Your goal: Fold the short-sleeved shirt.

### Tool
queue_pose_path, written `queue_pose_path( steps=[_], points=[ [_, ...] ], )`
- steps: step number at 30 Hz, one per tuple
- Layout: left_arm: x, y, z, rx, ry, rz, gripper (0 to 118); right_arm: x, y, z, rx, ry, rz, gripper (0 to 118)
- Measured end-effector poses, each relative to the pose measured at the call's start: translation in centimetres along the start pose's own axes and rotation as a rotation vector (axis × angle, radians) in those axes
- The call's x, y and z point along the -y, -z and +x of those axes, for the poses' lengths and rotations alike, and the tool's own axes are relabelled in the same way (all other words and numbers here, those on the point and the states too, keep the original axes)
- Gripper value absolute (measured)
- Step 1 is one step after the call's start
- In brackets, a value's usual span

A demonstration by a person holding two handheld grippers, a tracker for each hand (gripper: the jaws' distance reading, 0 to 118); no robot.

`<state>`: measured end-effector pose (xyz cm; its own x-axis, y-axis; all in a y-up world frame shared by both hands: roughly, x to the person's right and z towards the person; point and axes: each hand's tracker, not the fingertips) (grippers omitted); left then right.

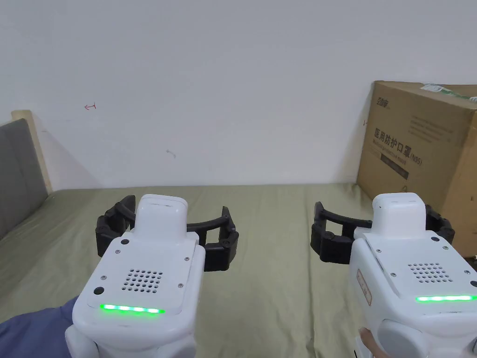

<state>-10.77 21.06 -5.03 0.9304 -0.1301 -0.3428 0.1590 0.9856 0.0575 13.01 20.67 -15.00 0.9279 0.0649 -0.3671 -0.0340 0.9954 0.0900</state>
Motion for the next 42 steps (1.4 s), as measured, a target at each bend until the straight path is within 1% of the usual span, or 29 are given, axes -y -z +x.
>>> queue_pose_path(
  steps=[6, 10, 14, 17, 18, 19, 20, 21, 22, 23, 24, 25, 26, 27, 31, 34, 36, 37, 41, 42],
  points=[
    [0.1, 0.0, -0.3, 0.002, -0.02, -0.014, 118, 0.2, 0.0, 0.5, -0.009, 0.037, -0.012, 118],
    [0.2, 0.0, -0.6, -0.007, -0.04, -0.017, 118, 0.4, 0.0, 0.6, 0.012, 0.035, -0.015, 118],
    [0.3, 0.0, -0.9, -0.015, -0.053, -0.018, 118, 0.5, 0.1, 0.8, -0.004, 0.062, -0.021, 118],
    [0.3, 0.0, -1.0, -0.015, -0.06, -0.017, 118, 0.4, 0.0, 0.6, 0.017, 0.037, -0.013, 117],
    [0.3, -0.1, -1.0, -0.012, -0.062, -0.018, 114, 0.4, -0.1, 0.6, 0.019, 0.026, -0.013, 115],
    [0.3, -0.1, -1.0, -0.008, -0.062, -0.022, 102, 0.4, -0.2, 0.5, 0.02, 0.019, -0.012, 105],
    [0.3, -0.1, -1.0, -0.007, -0.057, -0.026, 102, 0.3, -0.4, 0.4, 0.023, 0.014, -0.005, 98],
    [0.3, -0.2, -0.9, -0.009, -0.051, -0.025, 96, 0.4, -0.6, 0.3, 0.023, 0.004, 0.022, 89],
    [0.3, -0.2, -0.8, -0.015, -0.045, -0.028, 77, 0.5, -0.7, 0.4, 0.02, -0.002, 0.039, 60],
    [0.3, -0.1, -0.7, -0.022, -0.037, -0.042, 26, 0.4, -0.2, 0.5, 0.046, -0.007, 0.016, 0],
    [0.4, 0.2, -0.7, -0.043, -0.022, -0.078, 1, 0.5, -0.2, 0.6, 0.097, 0.001, 0.002, 0],
    [0.5, 0.4, -0.7, -0.071, -0.019, -0.092, 1, 0.7, -0.2, 1.2, 0.045, 0.048, -0.006, 0],
    [0.7, 0.5, -0.9, -0.047, -0.041, -0.103, 1, 0.9, -0.1, 1.7, 0.009, 0.086, -0.024, 0],
    [0.9, 0.6, -1.2, -0.005, -0.086, -0.121, 1, 1.0, -0.1, 1.8, 0.042, 0.071, -0.035, 0],
    [1.5, 0.5, -2.1, -0.033, -0.099, -0.141, 1, 1.3, -0.4, 1.8, 0.058, 0.078, -0.035, 0],
    [1.9, -0.4, -4.4, -0.051, -0.122, -0.16, 1, 1.5, 0.2, 0.3, 0.054, 0.097, -0.07, 0],
    [2.3, -1.9, -7.5, -0.082, -0.139, -0.175, 1, 1.7, 1.0, -1.8, -0.023, 0.134, -0.087, 0],
    [2.4, -2.9, -9.3, -0.129, -0.143, -0.18, 1, 1.9, 1.3, -3.2, -0.062, 0.142, -0.098, 0],
    [2.9, -7.3, -16.7, -0.34, -0.122, -0.227, 1, 1.7, 2.2, -10.3, -0.265, 0.121, -0.129, 0],
    [3.1, -8.4, -18.4, -0.386, -0.127, -0.245, 1, 1.6, 2.0, -12.0, -0.324, 0.131, -0.13, 0]
  ],
)
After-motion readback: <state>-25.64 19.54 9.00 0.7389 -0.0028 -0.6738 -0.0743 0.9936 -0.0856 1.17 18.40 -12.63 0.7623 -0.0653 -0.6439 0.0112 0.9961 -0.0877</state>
